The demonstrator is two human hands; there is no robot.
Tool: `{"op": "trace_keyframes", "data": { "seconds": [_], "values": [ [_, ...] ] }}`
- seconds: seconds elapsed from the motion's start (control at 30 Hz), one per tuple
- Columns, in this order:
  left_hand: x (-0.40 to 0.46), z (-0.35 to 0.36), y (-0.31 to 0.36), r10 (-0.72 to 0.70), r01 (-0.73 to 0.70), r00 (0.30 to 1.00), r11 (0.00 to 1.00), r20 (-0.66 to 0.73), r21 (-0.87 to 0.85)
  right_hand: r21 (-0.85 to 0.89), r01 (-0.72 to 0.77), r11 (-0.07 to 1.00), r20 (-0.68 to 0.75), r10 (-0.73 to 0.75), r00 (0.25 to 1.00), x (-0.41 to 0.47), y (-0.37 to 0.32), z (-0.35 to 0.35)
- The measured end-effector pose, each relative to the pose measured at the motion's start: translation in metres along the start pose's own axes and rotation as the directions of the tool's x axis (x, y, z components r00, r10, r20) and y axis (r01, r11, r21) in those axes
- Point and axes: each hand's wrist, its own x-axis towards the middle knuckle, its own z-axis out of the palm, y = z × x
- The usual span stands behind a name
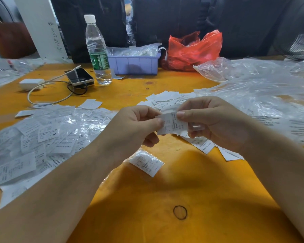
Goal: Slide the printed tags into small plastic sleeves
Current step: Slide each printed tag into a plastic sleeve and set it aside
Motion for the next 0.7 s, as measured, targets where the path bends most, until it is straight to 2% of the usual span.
{"op": "trace_keyframes", "data": {
  "seconds": [0.23,0.37,0.47,0.57,0.7],
  "values": [
    [-0.0011,0.0016,0.0011,0.061,-0.061,0.998,0.998,-0.033,0.001,-0.009,0.008,1.0,0.028,-0.008,1.0,0.0001,0.0025,0.0022],
    [-0.0002,0.0012,0.0016,0.046,-0.047,0.997,0.999,-0.065,-0.024,-0.013,0.01,1.0,0.039,-0.01,0.999,0.0001,0.0032,0.0034],
    [0.0005,0.0013,0.001,-0.005,0.005,1.0,1.0,-0.015,-0.009,-0.019,0.01,1.0,0.059,-0.009,0.998,0.0,0.0034,0.0045],
    [0.0001,0.0028,0.0002,0.002,-0.002,1.0,0.999,0.013,0.037,-0.016,0.006,1.0,0.076,-0.004,0.997,0.0001,0.0041,0.0043],
    [0.0006,0.001,-0.0003,0.017,-0.016,1.0,0.999,-0.025,0.048,-0.011,0.003,1.0,0.079,-0.002,0.997,0.001,0.0057,0.0021]
  ]
}}
